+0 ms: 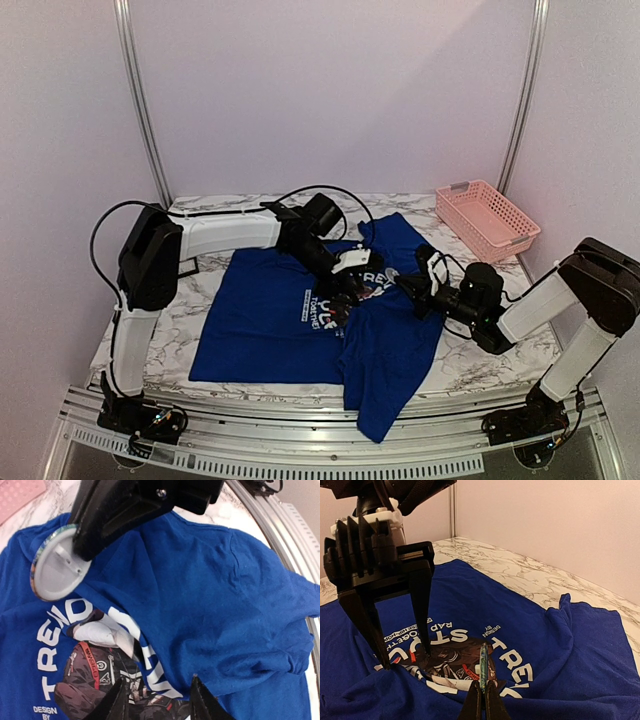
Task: Pin the brooch onto the clothing
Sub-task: Cross the brooch on the flattened clothing.
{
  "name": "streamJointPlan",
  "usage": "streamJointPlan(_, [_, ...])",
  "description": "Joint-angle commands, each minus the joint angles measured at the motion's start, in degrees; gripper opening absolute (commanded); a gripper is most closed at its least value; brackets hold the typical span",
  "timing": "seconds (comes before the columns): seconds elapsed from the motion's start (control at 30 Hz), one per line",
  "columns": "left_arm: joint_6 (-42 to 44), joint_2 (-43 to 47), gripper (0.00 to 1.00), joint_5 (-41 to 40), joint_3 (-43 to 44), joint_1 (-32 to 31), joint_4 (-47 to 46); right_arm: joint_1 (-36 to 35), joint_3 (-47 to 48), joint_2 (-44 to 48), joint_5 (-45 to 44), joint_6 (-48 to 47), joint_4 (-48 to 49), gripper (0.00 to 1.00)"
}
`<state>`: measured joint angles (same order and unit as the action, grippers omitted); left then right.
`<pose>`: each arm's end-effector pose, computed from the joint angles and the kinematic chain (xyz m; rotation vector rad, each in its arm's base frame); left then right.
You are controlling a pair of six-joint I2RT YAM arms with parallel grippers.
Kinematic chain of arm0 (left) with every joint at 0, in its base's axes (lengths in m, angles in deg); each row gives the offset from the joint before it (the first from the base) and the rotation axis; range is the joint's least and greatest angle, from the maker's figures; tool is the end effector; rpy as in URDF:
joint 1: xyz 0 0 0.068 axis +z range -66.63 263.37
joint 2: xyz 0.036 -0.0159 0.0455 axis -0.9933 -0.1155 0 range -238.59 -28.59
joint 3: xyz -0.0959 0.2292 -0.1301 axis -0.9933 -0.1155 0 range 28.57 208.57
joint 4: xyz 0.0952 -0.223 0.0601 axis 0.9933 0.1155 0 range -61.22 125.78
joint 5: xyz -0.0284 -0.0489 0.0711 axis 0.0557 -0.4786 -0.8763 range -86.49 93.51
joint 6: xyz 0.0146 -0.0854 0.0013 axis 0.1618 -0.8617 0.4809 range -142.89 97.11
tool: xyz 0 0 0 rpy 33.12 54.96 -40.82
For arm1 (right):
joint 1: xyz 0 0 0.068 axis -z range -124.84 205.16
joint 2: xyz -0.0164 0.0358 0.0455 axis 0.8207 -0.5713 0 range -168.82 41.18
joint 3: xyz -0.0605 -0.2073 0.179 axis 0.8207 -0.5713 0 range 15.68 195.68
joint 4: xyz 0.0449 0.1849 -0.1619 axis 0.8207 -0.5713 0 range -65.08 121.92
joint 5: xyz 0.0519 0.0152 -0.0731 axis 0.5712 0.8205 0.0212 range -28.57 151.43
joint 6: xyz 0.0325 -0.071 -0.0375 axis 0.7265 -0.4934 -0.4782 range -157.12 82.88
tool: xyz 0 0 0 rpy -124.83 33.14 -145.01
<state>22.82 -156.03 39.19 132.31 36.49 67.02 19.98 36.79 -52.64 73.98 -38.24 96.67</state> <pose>0.2998 -0.3854 0.1707 1.9803 1.6097 -0.8252 0.2453 0.1933 0.1601 -0.6998 1.6006 0.6258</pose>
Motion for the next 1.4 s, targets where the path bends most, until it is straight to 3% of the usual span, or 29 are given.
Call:
streamJointPlan(0.0, [-0.5,4.2,0.36,0.4,-4.3,-1.2,-5.1,0.5,0.4,0.7,1.1,-1.4,-0.4,0.00])
streamJointPlan(0.2, [-7.7,4.8,0.36,-3.0,-8.2,-2.6,-15.3,0.5,-0.5,1.5,1.3,-1.8,-0.7,0.00])
streamJointPlan(0.4, [-10.7,4.4,0.37,-2.9,-10.3,-3.8,-18.4,0.5,-1.1,1.2,1.4,-2.4,0.1,0.00])
streamJointPlan(0.47, [-12.5,3.8,0.30,-4.2,-10.2,-3.8,-19.2,0.5,-1.1,0.9,1.8,-2.8,0.3,0.00])
streamJointPlan(0.6, [-13.8,3.5,0.00,-6.0,-8.5,-3.8,-18.0,0.5,-1.1,0.8,2.1,-3.8,-0.1,0.00])
streamJointPlan(0.9, [-19.6,2.0,0.00,0.9,2.1,-3.7,-6.8,0.4,-4.2,0.6,6.2,-9.0,5.8,0.00])
streamJointPlan(1.37, [-19.4,0.2,0.00,0.7,5.2,-3.6,-4.1,0.2,-3.6,3.2,8.6,-9.6,6.6,0.00])
